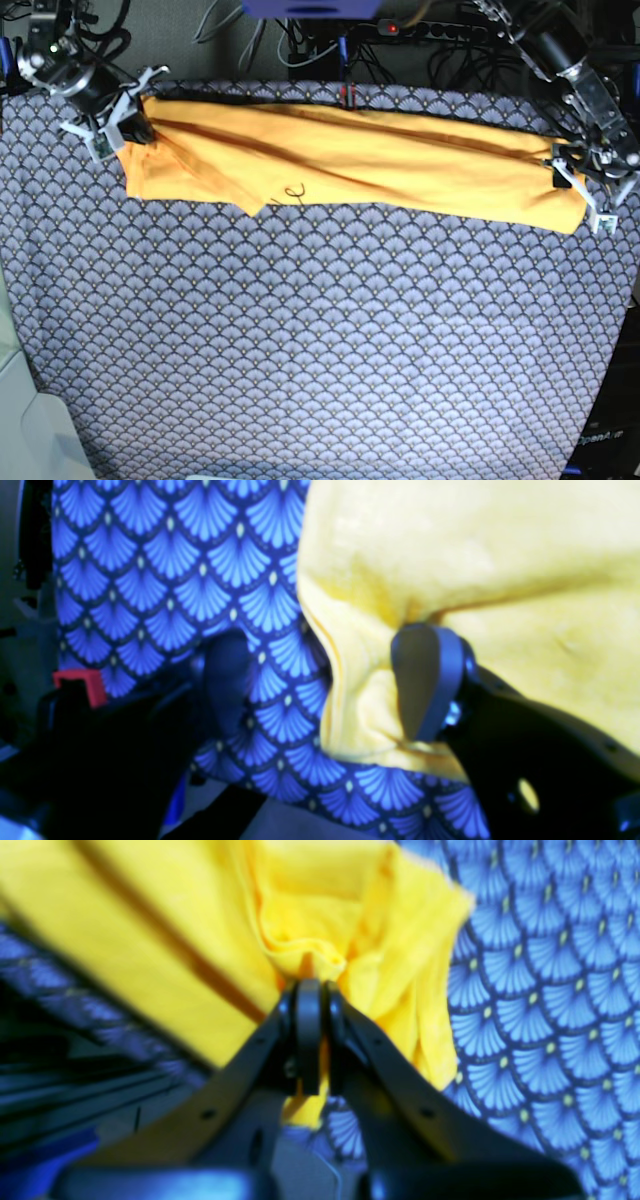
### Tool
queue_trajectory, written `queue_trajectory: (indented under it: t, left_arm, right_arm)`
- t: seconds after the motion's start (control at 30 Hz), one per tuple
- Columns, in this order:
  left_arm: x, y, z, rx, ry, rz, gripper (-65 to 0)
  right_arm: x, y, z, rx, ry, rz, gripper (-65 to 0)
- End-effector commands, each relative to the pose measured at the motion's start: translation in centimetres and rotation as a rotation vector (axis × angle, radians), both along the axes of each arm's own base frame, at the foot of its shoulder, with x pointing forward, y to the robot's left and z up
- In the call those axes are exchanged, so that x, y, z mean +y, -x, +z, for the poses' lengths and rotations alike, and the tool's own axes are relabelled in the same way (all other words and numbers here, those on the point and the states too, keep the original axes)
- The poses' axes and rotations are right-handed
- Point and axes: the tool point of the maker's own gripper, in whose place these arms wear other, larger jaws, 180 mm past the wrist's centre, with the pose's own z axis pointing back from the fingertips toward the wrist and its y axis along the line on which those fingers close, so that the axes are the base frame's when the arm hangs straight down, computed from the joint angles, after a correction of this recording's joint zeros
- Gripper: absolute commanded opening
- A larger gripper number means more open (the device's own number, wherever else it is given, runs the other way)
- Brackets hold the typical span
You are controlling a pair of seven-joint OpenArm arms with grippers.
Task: Fold the T-shirt properly
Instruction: 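Hold the folded strip ends with both grippers and pull them taut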
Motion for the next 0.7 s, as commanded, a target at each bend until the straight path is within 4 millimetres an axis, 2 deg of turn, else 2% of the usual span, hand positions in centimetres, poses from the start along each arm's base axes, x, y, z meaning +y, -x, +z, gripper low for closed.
queue_trajectory:
  t: [0.0,0.27,0.67]
  left_arm:
    - [-0.1,2.6,-1.7,0.133,-0.006,-0.001,-18.9]
    - [0.5,2.6,-1.4,0.133,-0.02,0.002,-18.9]
    - [0.6,1.9,-0.8,0.106,-0.02,0.001,-18.8]
  right_arm:
    - [-0.8,-0.5,0.4,-0.021,0.009,-0.001,-65.0]
    - [-2.0,-1.0,-0.5,0.003,0.018,-0.016,-65.0]
    - [-1.8,-0.8,-0.9,0.015,0.012,-0.015,-65.0]
